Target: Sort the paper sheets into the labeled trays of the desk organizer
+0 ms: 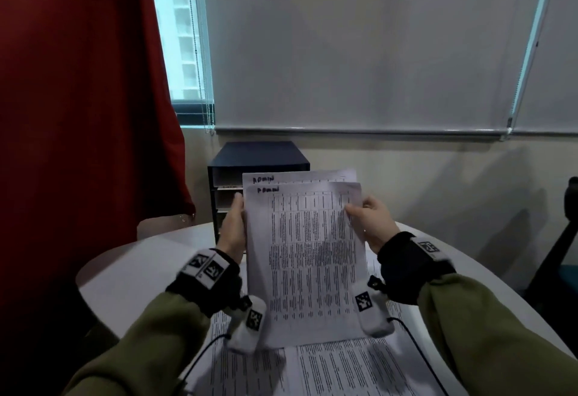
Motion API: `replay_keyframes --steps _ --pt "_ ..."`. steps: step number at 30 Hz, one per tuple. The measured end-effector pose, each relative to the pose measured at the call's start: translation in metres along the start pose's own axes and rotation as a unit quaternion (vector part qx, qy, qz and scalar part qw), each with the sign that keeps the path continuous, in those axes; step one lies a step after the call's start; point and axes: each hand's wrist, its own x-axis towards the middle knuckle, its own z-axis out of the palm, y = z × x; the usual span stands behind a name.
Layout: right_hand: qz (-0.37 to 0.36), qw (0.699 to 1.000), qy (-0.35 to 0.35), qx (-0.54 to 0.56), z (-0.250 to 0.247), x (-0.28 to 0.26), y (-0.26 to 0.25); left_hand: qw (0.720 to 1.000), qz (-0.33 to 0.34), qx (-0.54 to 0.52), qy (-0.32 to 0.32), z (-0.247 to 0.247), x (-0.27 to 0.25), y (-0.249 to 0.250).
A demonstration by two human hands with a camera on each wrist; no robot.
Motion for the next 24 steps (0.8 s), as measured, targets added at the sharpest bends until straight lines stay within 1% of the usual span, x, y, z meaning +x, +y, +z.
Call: replay_keyframes --steps 2,4,6,7,8,10,12,14,15,17,18,20,22,24 --pt "-0.041 0.997 0.058 -0.009 0.007 -0.001 -0.002 0.998 0.058 0.019 0.024 0.008 -0.004 -0.002" --pt "-0.098 0.990 0.101 0.012 0.015 -0.005 -0.008 0.985 0.135 0.085 0.069 0.017 -0.015 0.002" --pt "-0.136 0.982 0.118 0.062 0.020 -0.012 -0.013 0.964 0.189 0.149 0.116 0.025 -0.020 0.000" --pt "-0.136 0.981 0.115 0.083 0.022 -0.015 -0.012 0.959 0.192 0.165 0.126 0.028 -0.025 -0.004" --pt "-0.122 0.983 0.105 0.086 0.023 -0.020 -0.008 0.953 0.202 0.170 0.148 0.028 -0.025 -0.009" --pt "-0.077 0.993 0.084 0.043 0.026 -0.027 0.012 0.956 0.174 0.168 0.164 0.028 -0.029 -0.023" --pt "-0.039 0.997 0.068 -0.011 0.028 -0.033 0.037 0.963 0.141 0.170 0.155 0.025 -0.028 -0.041" --pt "-0.005 0.997 0.055 -0.053 0.027 -0.037 0.059 0.969 0.110 0.180 0.126 0.021 -0.025 -0.059" --pt "0.014 0.996 0.050 -0.078 0.026 -0.038 0.069 0.973 0.083 0.188 0.107 0.018 -0.024 -0.067" --pt "0.048 0.987 0.047 -0.147 0.024 -0.040 0.081 0.973 0.030 0.217 0.071 0.013 -0.021 -0.077" --pt "0.057 0.980 0.051 -0.182 0.023 -0.038 0.084 0.971 0.013 0.230 0.059 0.011 -0.019 -0.082" --pt "0.068 0.977 0.067 -0.191 0.023 -0.031 0.084 0.965 0.000 0.257 0.051 0.007 -0.013 -0.085" --pt "0.079 0.976 0.079 -0.186 0.021 -0.018 0.086 0.961 -0.008 0.269 0.065 0.002 -0.008 -0.081" --pt "0.120 0.973 0.068 -0.184 0.023 -0.011 0.082 0.957 -0.054 0.279 0.063 -0.008 -0.002 -0.077"
